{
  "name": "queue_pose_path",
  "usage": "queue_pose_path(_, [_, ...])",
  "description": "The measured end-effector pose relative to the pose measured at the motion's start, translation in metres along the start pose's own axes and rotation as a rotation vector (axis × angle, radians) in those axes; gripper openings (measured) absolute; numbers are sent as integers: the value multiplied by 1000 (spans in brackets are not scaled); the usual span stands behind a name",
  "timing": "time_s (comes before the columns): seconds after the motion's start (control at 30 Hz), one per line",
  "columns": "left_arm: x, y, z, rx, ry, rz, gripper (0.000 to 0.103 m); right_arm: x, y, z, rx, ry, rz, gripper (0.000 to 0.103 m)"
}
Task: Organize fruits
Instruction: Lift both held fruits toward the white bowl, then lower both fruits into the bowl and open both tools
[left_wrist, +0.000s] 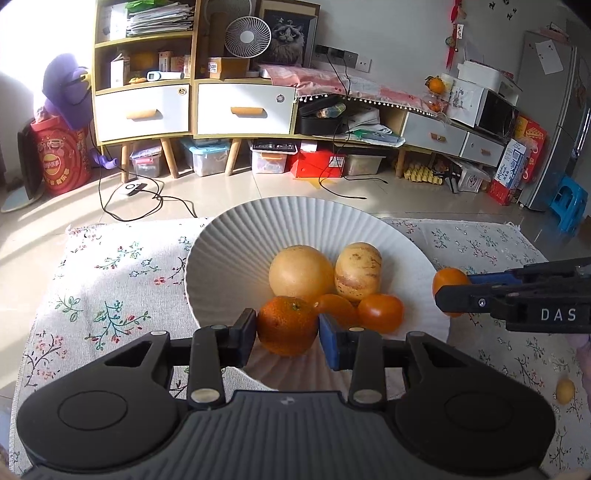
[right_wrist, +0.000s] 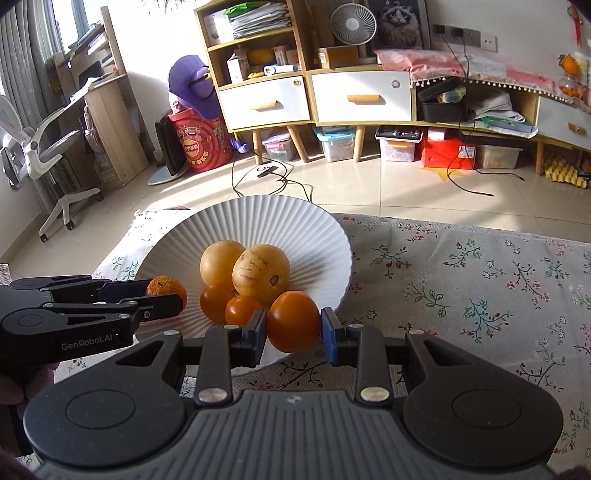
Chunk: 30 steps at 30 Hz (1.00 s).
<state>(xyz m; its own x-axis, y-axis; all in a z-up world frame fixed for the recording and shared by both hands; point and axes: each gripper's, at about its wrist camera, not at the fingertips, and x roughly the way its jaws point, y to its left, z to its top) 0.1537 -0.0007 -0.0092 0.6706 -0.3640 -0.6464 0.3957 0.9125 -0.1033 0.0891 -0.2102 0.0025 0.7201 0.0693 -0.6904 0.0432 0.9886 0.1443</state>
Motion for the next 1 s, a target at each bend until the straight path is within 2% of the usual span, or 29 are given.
queue_pose_path(0.9, [16,-1,11,-1,-6,15,26,17,6,8,-32,-4,11,28])
queue_pose_path(1.0, [16,-2,11,7,-5,29,30,17,7,8,-40,0,8,31])
